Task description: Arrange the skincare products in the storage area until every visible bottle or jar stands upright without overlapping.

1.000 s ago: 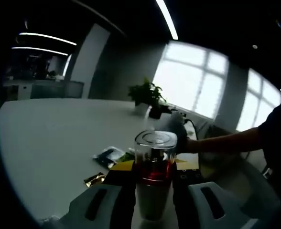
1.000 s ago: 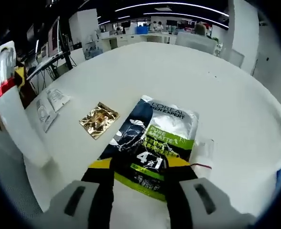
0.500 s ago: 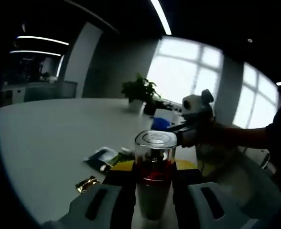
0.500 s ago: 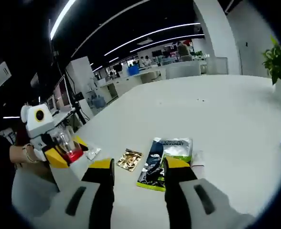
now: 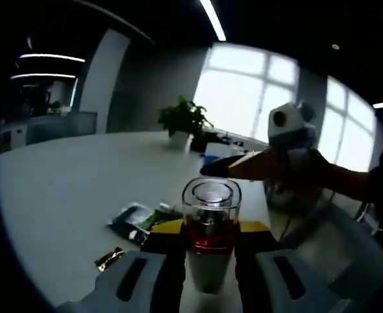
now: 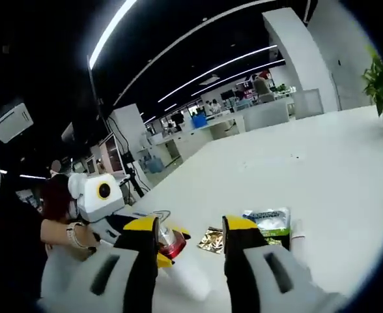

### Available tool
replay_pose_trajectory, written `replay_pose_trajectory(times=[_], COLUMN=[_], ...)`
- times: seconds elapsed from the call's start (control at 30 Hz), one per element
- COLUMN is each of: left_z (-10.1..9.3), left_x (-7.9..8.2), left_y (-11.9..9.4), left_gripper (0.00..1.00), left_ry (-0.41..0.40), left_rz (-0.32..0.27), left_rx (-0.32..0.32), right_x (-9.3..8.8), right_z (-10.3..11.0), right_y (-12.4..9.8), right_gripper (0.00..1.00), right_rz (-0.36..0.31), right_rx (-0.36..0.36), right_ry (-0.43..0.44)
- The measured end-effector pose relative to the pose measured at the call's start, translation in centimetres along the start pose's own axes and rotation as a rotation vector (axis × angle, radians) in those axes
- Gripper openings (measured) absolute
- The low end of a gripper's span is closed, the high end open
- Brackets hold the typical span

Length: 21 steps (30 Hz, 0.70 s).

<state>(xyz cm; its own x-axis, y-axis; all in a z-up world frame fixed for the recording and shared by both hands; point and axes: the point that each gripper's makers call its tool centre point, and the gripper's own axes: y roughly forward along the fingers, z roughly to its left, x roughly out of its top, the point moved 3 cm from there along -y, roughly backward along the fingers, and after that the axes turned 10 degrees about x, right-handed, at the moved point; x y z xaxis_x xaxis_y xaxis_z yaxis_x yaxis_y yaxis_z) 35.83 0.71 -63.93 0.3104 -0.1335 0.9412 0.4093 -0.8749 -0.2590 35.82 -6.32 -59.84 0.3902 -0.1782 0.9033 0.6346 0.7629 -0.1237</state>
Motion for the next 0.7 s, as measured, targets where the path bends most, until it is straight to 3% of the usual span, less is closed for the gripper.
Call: replay_pose_trajectory(times=[0.23, 0.43, 0.7], left_z=[-0.9, -1.6, -2.1], left_x=[-0.4, -0.1, 0.3], left_y=[0.9, 1.5, 2.3], left_gripper=[0.24, 0.24, 0.24], left_ry=[0.051, 0.074, 0.125], left_rz=[0.029, 0.031, 0.036], left_rx=[-0.02, -0.04, -0.058], right_x=[-0.4, -1.1, -1.3], right_z=[1.5, 1.8, 1.4], right_y=[1.1, 2.0, 1.8], right_gripper=[0.46, 0.47, 0.37], right_rz=[0.014, 0.053, 0.079], right_rx=[0.06, 0.063, 0.055], right_ry=[-0.001, -0.032, -0.049])
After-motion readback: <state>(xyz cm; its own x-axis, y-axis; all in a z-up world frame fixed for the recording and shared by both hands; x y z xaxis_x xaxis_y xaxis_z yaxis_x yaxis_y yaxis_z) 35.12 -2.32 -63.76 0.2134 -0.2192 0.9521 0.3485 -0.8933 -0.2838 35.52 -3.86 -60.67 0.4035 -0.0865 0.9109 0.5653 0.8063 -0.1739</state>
